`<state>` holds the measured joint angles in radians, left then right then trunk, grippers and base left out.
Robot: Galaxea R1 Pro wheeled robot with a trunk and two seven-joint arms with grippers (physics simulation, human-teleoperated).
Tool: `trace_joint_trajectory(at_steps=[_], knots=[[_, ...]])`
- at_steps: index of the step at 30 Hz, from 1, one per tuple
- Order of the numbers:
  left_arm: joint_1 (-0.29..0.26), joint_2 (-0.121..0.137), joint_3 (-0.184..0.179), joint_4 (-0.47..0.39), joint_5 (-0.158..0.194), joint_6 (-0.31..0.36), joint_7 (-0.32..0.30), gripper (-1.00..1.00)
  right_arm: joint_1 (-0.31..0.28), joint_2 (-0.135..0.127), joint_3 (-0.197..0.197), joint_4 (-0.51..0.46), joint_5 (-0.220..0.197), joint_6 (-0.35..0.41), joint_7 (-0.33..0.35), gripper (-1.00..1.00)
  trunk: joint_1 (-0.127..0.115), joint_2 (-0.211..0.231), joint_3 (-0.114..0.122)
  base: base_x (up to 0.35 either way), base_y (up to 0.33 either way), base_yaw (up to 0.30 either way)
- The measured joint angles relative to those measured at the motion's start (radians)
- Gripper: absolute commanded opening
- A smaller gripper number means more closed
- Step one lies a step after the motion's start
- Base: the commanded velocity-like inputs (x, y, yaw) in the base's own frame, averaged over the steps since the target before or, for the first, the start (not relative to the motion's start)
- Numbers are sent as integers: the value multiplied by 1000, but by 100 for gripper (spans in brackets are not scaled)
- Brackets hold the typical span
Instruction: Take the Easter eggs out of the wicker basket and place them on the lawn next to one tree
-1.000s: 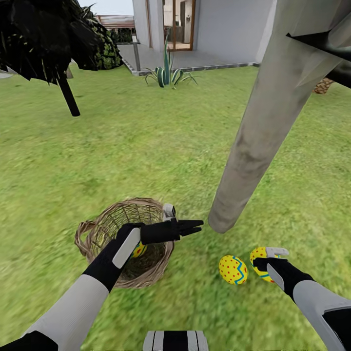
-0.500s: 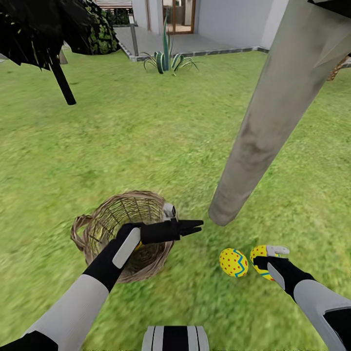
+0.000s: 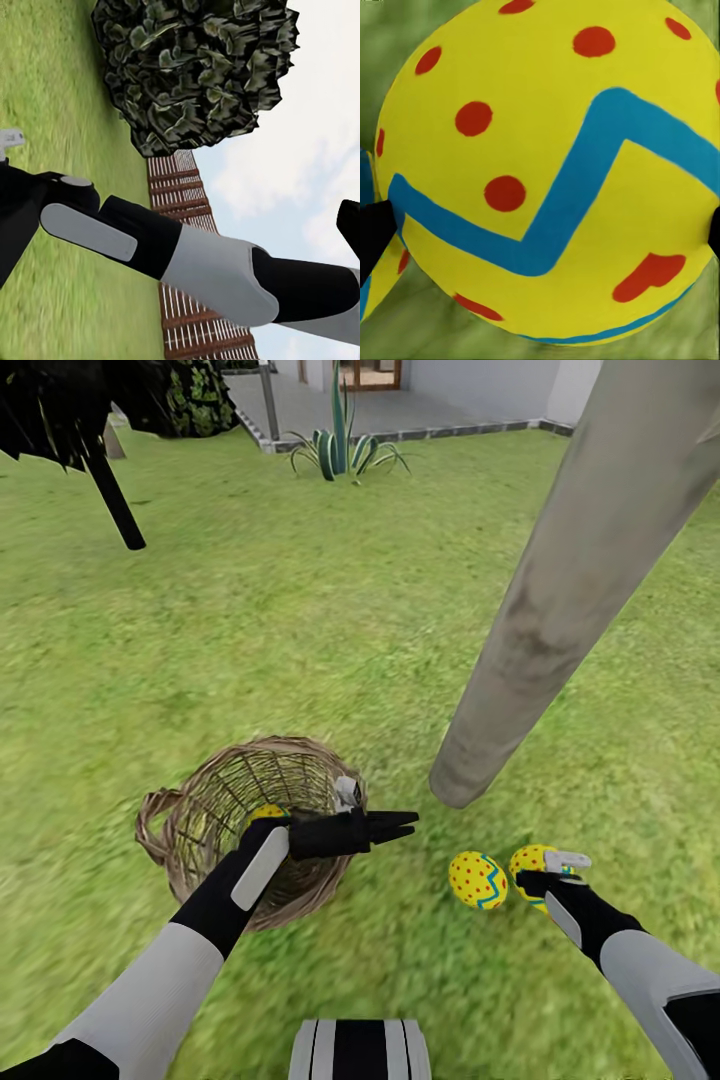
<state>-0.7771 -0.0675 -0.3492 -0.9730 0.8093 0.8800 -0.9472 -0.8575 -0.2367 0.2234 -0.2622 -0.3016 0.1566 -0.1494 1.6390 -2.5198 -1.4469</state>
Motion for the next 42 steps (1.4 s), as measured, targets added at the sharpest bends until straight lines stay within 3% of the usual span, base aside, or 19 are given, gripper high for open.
trace_joint_trajectory(at_steps=[6, 18, 22, 24, 25, 35, 42], knots=[[0, 0, 0, 0, 0, 0, 0, 100, 0, -1, -35, -3, 1, -24, -6, -100, 3, -1, -23, 0, 0, 0], [0, 0, 0, 0, 0, 1, -1, 100, 0, -3, -37, -4, 1, -25, -5, -100, 8, -4, -70, 0, 0, 0], [0, 0, 0, 0, 0, 1, -1, 100, -2, -2, -40, -19, 26, -26, -10, -100, 9, -5, -85, 0, 0, 0], [0, 0, 0, -2, 19, 13, 0, 100, -2, -2, -41, -29, 24, -27, -14, -100, 10, -6, -93, 0, 0, 0], [0, 0, 1, -3, 30, 18, 0, 100, -2, -2, -41, -34, 21, -27, -15, 100, 10, -6, -96, 0, 0, 0], [0, 0, 1, -2, 35, 19, 1, 100, -1, -2, -40, -40, 28, -24, -40, 100, 10, -6, -97, 0, 0, 0], [0, 0, 1, 9, 33, 2, 0, 100, 0, -1, -37, -4, 2, -26, -1, 100, 8, -4, -70, 0, 0, 0]])
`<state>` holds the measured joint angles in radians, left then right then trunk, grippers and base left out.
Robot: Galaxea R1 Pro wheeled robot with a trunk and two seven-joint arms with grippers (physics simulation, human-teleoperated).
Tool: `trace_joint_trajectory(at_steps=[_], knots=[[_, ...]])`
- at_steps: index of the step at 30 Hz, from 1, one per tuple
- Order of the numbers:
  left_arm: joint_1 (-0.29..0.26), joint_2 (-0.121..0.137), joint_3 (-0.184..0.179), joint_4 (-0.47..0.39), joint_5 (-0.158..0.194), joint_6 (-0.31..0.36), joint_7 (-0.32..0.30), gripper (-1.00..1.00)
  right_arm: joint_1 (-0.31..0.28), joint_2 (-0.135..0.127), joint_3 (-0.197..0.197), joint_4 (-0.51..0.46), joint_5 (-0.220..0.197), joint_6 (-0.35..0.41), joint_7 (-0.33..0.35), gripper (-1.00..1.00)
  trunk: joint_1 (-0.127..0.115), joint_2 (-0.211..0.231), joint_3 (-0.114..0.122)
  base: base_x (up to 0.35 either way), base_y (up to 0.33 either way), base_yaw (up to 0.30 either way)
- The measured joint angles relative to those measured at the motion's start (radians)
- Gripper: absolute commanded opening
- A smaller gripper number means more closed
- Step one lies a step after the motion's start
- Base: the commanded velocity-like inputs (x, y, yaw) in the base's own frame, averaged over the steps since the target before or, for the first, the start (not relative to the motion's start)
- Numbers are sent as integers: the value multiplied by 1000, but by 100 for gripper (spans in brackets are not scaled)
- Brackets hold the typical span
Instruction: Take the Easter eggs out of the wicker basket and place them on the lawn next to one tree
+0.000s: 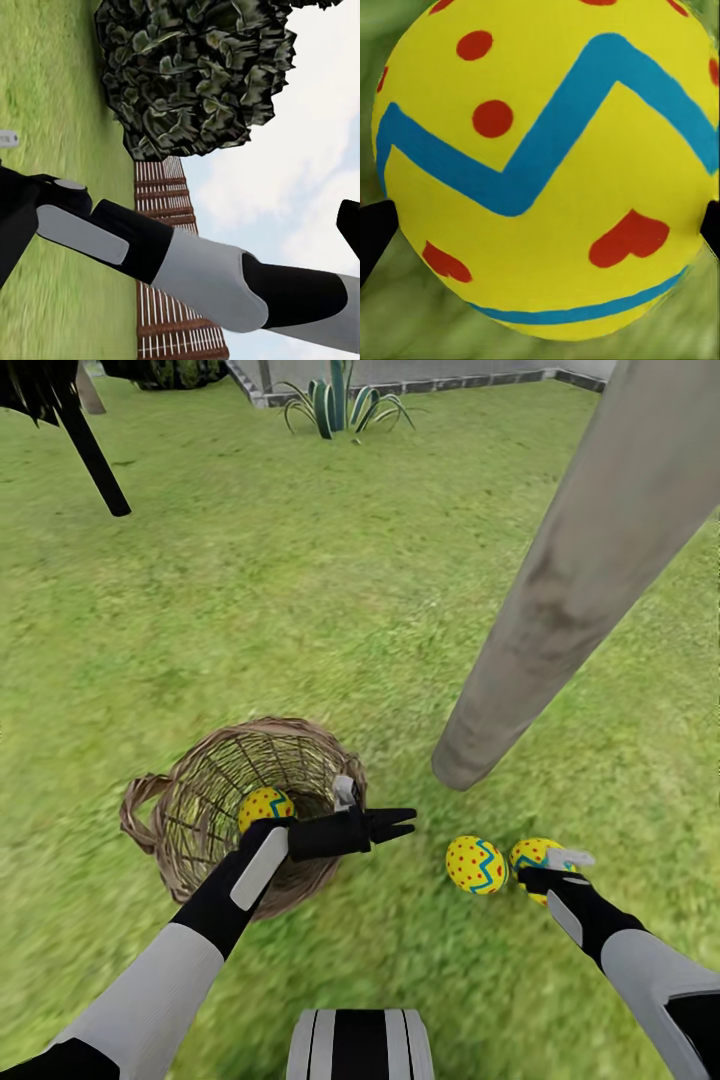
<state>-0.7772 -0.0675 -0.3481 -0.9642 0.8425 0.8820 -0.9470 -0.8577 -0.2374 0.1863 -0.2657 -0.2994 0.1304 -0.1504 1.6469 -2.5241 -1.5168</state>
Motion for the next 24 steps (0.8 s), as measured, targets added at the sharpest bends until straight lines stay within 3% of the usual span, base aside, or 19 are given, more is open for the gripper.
trace_joint_trajectory(at_steps=[24], knots=[[0, 2, 0, 2, 1, -1, 2, 100, 0, -2, 0, 0, -1, 4, -1, 100, -11, 6, 93, 0, 0, 0]])
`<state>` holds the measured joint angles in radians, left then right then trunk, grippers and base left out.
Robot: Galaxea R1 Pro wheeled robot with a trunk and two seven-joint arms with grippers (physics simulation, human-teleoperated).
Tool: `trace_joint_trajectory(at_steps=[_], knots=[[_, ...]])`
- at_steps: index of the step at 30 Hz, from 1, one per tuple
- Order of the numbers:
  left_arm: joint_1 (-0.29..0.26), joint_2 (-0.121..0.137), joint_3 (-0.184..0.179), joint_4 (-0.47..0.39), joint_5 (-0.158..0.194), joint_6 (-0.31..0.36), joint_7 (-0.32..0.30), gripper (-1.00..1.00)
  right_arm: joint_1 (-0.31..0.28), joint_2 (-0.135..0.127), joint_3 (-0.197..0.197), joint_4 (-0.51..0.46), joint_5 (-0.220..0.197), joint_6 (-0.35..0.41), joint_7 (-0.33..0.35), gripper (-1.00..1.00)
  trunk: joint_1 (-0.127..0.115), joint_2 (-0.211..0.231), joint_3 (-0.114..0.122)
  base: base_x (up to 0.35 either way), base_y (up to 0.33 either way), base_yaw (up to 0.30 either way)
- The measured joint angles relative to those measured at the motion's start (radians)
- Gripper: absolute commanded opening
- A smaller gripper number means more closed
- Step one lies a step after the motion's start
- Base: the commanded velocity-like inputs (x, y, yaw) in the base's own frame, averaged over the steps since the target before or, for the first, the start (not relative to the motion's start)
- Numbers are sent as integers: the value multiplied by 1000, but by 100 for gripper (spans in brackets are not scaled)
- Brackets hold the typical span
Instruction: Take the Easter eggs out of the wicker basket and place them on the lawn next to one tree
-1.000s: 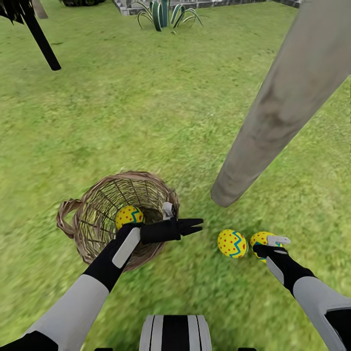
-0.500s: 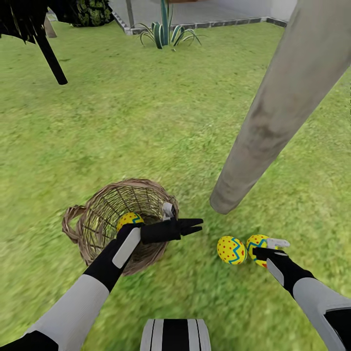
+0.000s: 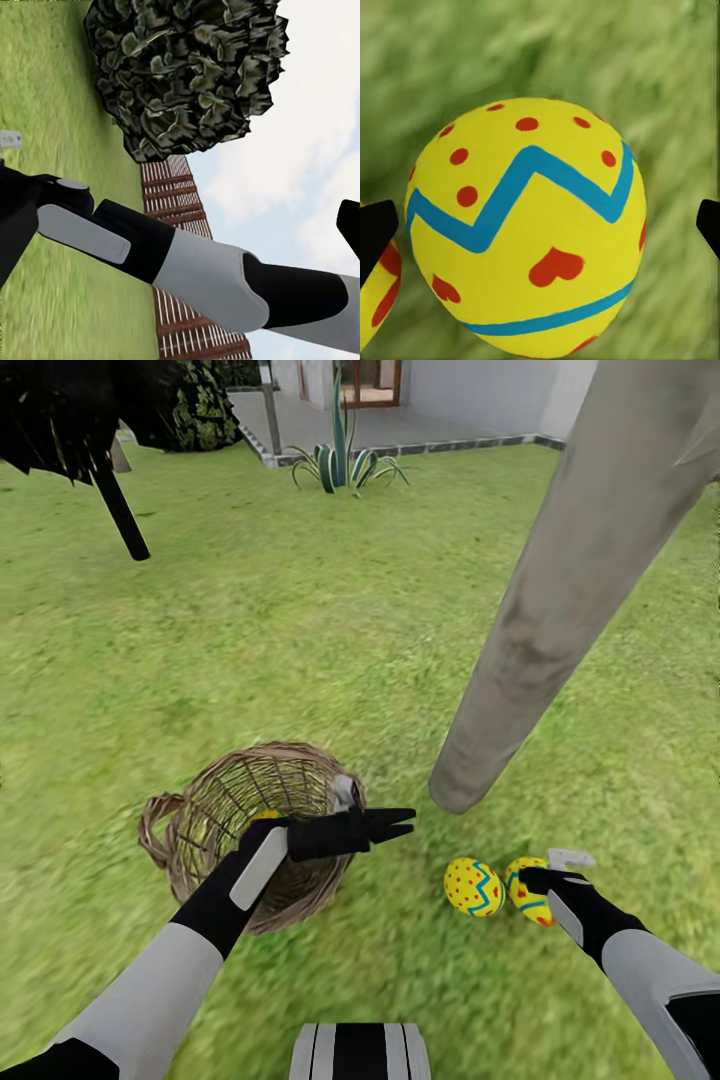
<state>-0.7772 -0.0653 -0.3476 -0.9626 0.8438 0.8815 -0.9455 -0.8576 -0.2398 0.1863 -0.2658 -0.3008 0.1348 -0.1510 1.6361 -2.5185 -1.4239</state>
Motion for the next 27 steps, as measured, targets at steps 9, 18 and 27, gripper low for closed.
trace_joint_trajectory(at_steps=[9, 18, 27], knots=[[0, 20, 7, 1, -8, 15, 6, 100, 0, 0, 0, -2, 0, 9, 5, 100, -4, 2, 35, 0, 0, 0], [0, 75, 5, 31, -15, 24, 4, 100, 0, -1, 3, -1, 2, 11, 5, 100, -7, 4, 70, -241, 0, 0], [0, 80, 5, 25, -12, 26, 1, 100, 0, -2, 3, -1, 1, 11, 5, 100, -12, 6, 104, -76, 0, -195]])
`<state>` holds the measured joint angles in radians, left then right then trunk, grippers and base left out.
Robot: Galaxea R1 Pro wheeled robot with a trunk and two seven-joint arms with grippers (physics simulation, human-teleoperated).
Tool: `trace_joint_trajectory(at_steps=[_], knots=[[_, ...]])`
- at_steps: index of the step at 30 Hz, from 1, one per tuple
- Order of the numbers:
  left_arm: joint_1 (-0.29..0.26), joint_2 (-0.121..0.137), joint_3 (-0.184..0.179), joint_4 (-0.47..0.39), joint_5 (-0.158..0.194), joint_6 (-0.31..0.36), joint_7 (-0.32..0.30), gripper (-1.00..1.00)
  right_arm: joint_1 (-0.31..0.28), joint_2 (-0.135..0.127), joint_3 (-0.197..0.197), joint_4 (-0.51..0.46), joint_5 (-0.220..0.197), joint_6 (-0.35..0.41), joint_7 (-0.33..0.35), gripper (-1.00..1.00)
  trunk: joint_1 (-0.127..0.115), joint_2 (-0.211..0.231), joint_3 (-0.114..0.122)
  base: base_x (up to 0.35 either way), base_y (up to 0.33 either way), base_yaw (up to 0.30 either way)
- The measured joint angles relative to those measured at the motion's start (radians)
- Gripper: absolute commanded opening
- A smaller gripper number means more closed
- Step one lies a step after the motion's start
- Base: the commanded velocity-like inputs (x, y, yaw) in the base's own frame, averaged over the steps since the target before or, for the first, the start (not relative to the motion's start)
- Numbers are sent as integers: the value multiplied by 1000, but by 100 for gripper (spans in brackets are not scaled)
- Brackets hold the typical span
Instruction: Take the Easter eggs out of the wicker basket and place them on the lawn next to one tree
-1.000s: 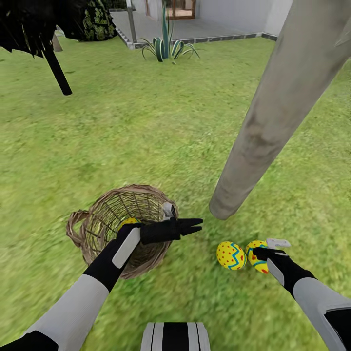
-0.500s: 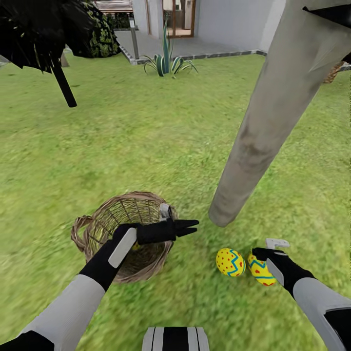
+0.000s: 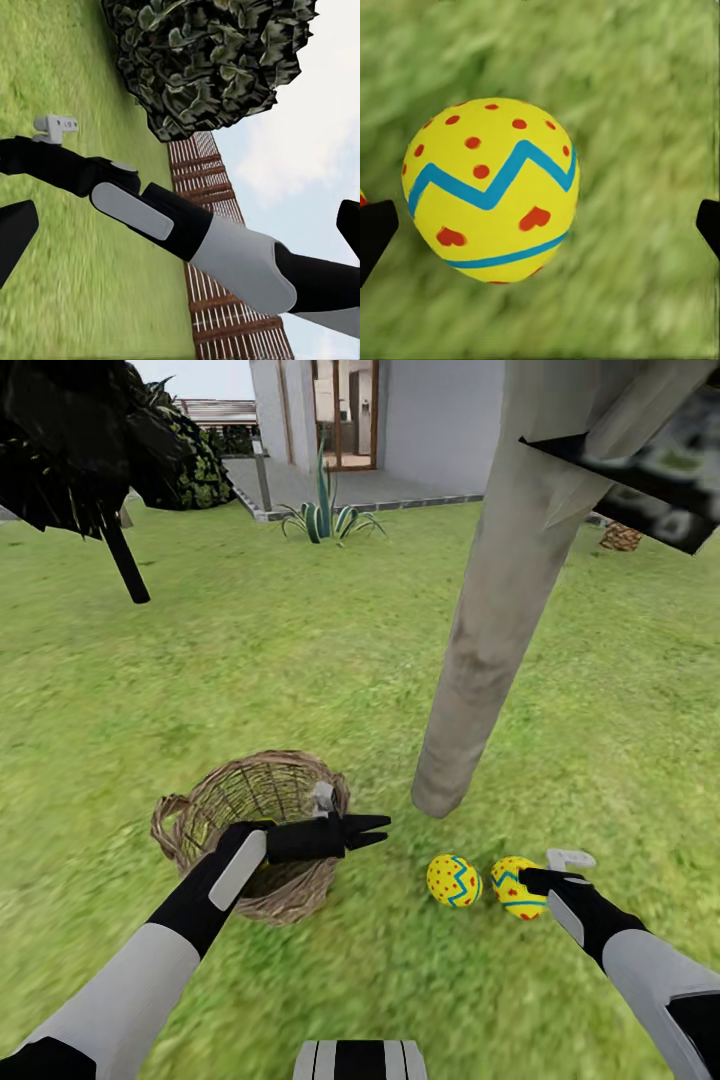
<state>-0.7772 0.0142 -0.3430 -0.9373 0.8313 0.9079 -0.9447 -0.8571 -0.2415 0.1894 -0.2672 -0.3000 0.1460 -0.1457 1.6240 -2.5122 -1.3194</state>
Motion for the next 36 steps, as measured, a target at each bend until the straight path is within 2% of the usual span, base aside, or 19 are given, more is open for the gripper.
trace_joint_trajectory(at_steps=[8, 11, 14, 29, 36], knots=[[0, 2, 0, -3, 2, -2, -4, 100, 0, 0, 0, 1, -1, 0, 1, 100, -4, 2, 31, 0, 0, -284], [0, 25, 1, -3, 8, -4, -6, 100, 0, 0, 0, 1, -1, 0, 1, 100, -4, 2, 31, 0, 0, -284], [0, 41, 1, 3, 12, -6, -41, 100, 0, 0, 0, 1, -1, 0, 1, 100, -3, 2, 31, 0, 107, -284], [0, 42, 0, 5, 11, -7, -57, 100, 0, 0, 0, 1, -1, 0, 2, 100, -4, 2, 31, -3, 305, -239], [0, 43, 0, 6, 12, -9, -58, 100, 0, 0, 0, 1, -1, 0, 3, 100, -3, 2, 31, -51, 54, -161]])
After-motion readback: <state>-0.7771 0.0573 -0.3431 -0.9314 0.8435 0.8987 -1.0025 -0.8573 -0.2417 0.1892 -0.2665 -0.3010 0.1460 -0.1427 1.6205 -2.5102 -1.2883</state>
